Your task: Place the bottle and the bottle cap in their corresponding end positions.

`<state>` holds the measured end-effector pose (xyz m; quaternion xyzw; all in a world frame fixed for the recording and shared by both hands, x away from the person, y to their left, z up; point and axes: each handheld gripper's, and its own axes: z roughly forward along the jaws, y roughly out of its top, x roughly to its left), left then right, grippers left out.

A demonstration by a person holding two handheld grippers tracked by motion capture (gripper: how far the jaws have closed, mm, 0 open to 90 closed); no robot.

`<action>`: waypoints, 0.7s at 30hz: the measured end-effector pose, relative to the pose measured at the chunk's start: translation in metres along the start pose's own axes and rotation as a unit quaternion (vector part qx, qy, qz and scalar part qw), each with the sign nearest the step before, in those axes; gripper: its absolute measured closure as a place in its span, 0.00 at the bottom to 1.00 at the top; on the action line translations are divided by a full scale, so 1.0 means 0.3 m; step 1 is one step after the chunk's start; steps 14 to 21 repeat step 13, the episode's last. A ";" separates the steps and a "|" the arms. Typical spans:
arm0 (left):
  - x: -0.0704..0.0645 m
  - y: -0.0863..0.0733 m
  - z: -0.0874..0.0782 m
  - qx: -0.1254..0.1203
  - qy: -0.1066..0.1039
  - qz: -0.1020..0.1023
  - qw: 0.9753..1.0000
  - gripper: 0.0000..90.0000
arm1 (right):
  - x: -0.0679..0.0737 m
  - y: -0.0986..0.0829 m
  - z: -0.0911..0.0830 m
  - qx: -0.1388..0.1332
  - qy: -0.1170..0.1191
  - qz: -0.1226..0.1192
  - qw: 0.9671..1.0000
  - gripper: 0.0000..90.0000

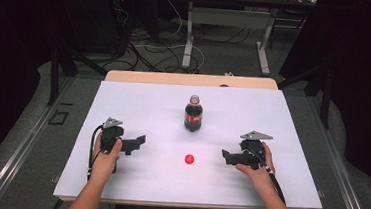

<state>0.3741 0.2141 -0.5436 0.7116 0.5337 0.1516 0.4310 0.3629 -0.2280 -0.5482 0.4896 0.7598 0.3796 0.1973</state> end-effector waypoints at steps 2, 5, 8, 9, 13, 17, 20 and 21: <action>0.003 -0.003 0.000 0.001 0.007 0.002 1.000 0.03 | 0.002 0.000 0.001 0.000 -0.002 0.003 1.000 0.00; 0.003 -0.006 0.003 0.002 0.012 0.010 1.000 0.03 | 0.002 -0.002 0.003 0.000 -0.002 0.000 1.000 0.00; 0.000 -0.008 0.004 0.007 0.012 0.009 1.000 0.03 | 0.005 -0.002 0.003 0.001 -0.003 -0.001 1.000 0.00; 0.000 -0.008 0.006 0.007 0.012 0.011 1.000 0.03 | 0.005 -0.002 0.003 0.000 -0.003 -0.002 1.000 0.00; 0.002 -0.012 0.010 0.005 0.017 0.011 1.000 0.03 | 0.004 -0.002 0.002 0.000 -0.002 -0.001 1.000 0.00; 0.002 -0.012 0.010 0.005 0.017 0.011 1.000 0.03 | 0.004 -0.002 0.002 0.000 -0.002 -0.001 1.000 0.00; 0.002 -0.012 0.010 0.005 0.017 0.011 1.000 0.03 | 0.004 -0.002 0.002 0.000 -0.002 -0.001 1.000 0.00; 0.002 -0.012 0.010 0.005 0.017 0.011 1.000 0.03 | 0.004 -0.002 0.002 0.000 -0.002 -0.001 1.000 0.00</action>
